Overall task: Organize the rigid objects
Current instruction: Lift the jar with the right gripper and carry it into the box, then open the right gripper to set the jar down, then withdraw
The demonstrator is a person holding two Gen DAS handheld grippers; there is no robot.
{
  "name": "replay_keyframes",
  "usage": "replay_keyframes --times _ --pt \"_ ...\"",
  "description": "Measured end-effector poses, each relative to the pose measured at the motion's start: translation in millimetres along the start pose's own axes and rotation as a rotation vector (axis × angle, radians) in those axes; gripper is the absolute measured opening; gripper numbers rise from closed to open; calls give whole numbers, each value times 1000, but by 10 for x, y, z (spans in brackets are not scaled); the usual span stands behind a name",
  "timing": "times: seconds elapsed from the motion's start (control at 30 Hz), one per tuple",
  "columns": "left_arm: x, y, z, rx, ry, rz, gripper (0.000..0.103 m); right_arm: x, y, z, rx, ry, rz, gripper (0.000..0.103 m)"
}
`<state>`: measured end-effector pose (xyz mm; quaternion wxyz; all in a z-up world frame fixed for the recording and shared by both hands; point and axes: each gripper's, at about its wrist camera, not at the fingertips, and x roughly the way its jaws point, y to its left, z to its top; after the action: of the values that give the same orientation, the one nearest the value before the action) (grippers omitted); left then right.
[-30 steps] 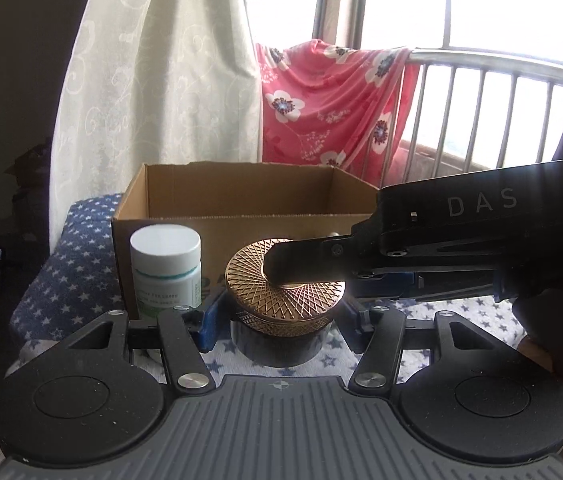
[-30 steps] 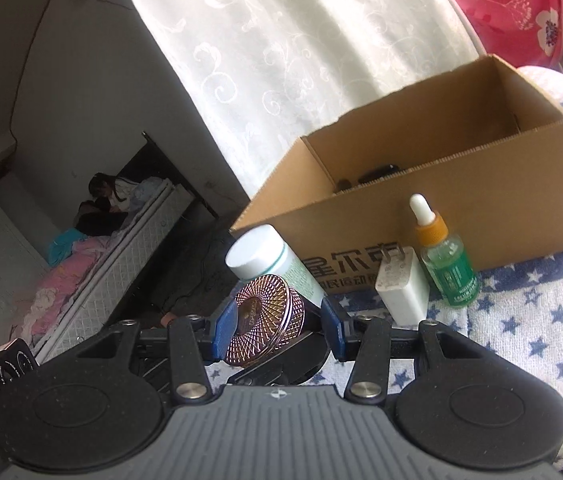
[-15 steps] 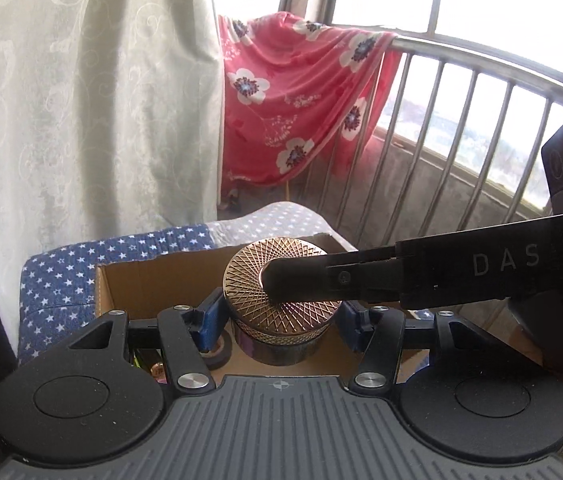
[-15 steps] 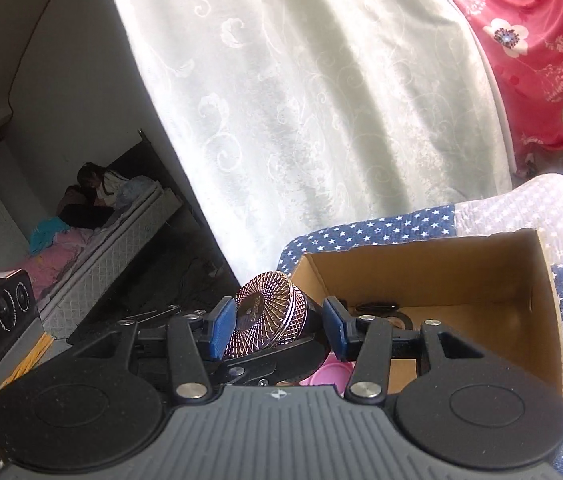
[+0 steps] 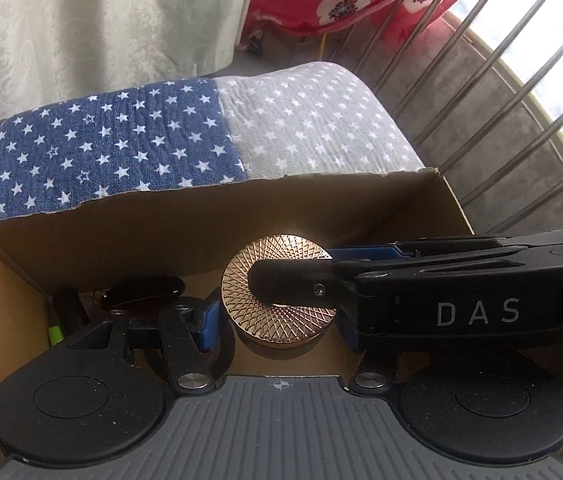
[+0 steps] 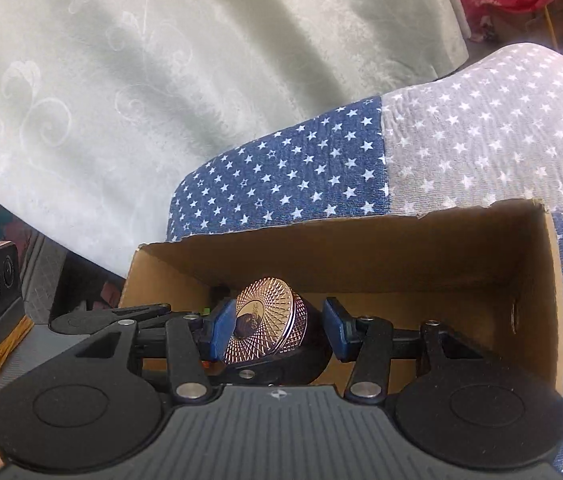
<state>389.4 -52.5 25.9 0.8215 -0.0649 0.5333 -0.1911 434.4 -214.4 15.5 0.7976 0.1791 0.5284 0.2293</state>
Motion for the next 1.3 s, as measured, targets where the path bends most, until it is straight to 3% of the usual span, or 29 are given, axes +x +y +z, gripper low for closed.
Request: replay_keyframes --times 0.27,0.37,0.5,0.77,0.93,1.17,1.3 --pt "383 47 73 -45 110 23 56 303 -230 60 10 72 -33 51" --pt "418 52 76 -54 117 22 59 293 -210 58 -4 64 -37 51" --pt "359 50 82 -73 112 13 71 189 -177 70 -8 38 -25 52" --pt "-273 4 21 -81 0 -4 80 -526 17 -57 -15 -106 36 52" --pt "-930 -191 -226 12 -108 9 81 -1316 288 -414 -66 -262 114 52" --pt "-1648 -500 -1014 153 -281 50 86 -2010 454 -1196 -142 -415 174 52" --pt "-1722 -513 -1626 185 -365 -10 88 -2046 388 -1688 -138 -452 197 52"
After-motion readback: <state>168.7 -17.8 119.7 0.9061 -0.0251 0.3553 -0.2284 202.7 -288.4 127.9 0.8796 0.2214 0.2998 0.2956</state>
